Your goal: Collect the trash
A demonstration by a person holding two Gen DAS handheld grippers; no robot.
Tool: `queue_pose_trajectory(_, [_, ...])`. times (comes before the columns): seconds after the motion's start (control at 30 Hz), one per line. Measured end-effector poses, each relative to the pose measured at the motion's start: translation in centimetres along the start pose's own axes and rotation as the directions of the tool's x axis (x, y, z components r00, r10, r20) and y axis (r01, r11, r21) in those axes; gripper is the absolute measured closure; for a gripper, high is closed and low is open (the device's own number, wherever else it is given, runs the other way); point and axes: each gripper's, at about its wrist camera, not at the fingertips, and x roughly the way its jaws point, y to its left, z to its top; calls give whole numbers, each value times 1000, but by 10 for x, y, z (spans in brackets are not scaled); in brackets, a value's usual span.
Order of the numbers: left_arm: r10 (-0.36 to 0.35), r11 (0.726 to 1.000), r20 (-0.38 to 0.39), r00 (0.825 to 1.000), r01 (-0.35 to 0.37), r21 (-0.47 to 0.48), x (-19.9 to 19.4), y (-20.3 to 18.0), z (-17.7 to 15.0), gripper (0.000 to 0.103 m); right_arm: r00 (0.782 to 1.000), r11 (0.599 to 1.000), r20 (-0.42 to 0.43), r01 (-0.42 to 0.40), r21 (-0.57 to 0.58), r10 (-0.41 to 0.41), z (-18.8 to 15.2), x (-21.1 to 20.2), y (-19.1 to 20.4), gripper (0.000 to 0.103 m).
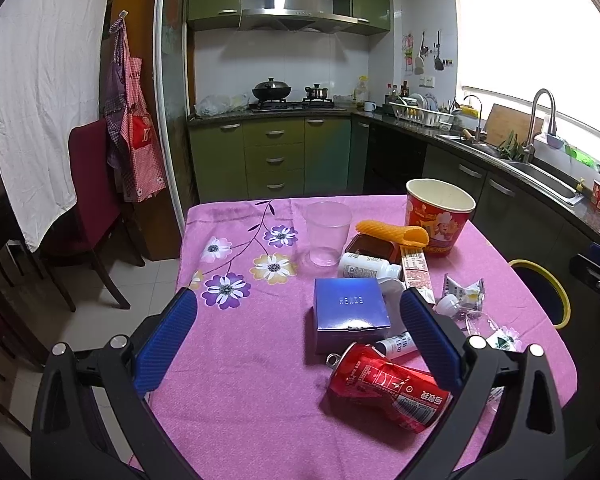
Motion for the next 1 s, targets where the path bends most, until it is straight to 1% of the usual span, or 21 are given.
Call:
queue_pose_trajectory(0.17, [1,1000,5,1000,-1,-3,-3,1,2,6,1000,1000,8,2,-1,-2,1,-6,0,4])
queue_pose_trajectory(1.0, [1,1000,5,1000,-1,-2,-4,1,2,6,1000,1000,7,3,1,-3,2,-7,-1,4])
